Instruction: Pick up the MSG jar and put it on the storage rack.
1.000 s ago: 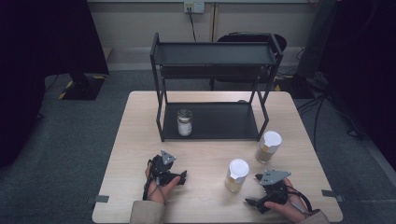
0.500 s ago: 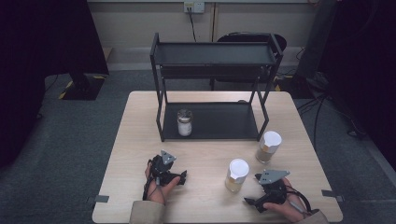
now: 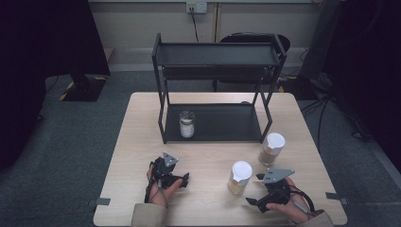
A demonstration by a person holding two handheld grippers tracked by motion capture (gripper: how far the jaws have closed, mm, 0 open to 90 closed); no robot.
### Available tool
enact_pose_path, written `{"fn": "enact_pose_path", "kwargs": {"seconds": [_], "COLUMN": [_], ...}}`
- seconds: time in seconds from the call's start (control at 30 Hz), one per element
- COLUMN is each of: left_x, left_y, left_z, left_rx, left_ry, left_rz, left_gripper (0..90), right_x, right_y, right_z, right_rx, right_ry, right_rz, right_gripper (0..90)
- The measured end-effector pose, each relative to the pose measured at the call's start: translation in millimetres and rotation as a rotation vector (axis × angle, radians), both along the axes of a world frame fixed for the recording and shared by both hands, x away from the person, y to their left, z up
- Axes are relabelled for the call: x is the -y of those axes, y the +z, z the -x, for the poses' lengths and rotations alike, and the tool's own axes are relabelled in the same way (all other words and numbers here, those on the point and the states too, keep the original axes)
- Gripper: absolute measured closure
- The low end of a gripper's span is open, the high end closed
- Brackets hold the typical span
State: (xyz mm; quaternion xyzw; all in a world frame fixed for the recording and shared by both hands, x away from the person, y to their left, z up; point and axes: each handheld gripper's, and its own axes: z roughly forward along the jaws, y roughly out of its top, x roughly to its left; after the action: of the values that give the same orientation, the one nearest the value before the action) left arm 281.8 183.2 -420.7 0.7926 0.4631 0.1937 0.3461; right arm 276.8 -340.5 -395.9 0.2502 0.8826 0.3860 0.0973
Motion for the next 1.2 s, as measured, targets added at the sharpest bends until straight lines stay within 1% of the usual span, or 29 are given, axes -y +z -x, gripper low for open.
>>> {"fn": "enact_pose_path", "kwargs": {"seconds": [0.3, 0.4, 0.6, 0.73, 0.83, 0.9, 1.0, 1.07, 1.13, 1.17, 1.2], "left_x": [0.0, 0.0, 0.0, 0.0, 0.0, 0.0, 0.0, 0.0, 0.0, 0.0, 0.0], "left_y": [0.0, 0.0, 0.0, 0.0, 0.0, 0.0, 0.0, 0.0, 0.0, 0.0, 0.0], "left_z": [0.0, 0.0, 0.0, 0.0, 0.0, 0.0, 0.0, 0.0, 0.0, 0.0, 0.0], "left_rx": [0.000, 0.000, 0.000, 0.000, 0.000, 0.000, 0.000, 0.000, 0.000, 0.000, 0.000], "left_ry": [0.000, 0.000, 0.000, 0.000, 0.000, 0.000, 0.000, 0.000, 0.000, 0.000, 0.000], "left_rz": [0.000, 0.000, 0.000, 0.000, 0.000, 0.000, 0.000, 0.000, 0.000, 0.000, 0.000], "left_gripper": [0.1, 0.1, 0.1, 0.1, 0.0, 0.0, 0.1, 0.0, 0.1, 0.0, 0.1], "right_x": [-8.3, -10.6, -15.9, -17.2, -20.2, -21.0, -21.9, -22.6, -23.2, -23.2, -22.4], "right_y": [7.1, 7.0, 7.8, 7.0, 6.1, 4.5, 2.6, 1.3, 0.2, -1.2, -2.9], "right_z": [-6.1, -8.3, -11.5, -13.1, -13.6, -14.4, -14.4, -13.8, -13.9, -13.1, -13.1], "right_rx": [0.001, -0.004, 0.001, -0.006, -0.007, -0.010, -0.007, 0.003, 0.005, 0.009, 0.015], "right_ry": [0.007, 0.000, 0.006, 0.007, 0.000, -0.007, -0.006, -0.003, -0.002, -0.007, 0.000], "right_rz": [-0.037, -0.062, -0.087, -0.119, -0.130, -0.147, -0.169, -0.175, -0.178, -0.184, -0.193], "right_gripper": [1.1, 1.1, 1.0, 1.8, 1.8, 2.3, 6.9, 12.1, 15.0, 18.4, 21.2]}}
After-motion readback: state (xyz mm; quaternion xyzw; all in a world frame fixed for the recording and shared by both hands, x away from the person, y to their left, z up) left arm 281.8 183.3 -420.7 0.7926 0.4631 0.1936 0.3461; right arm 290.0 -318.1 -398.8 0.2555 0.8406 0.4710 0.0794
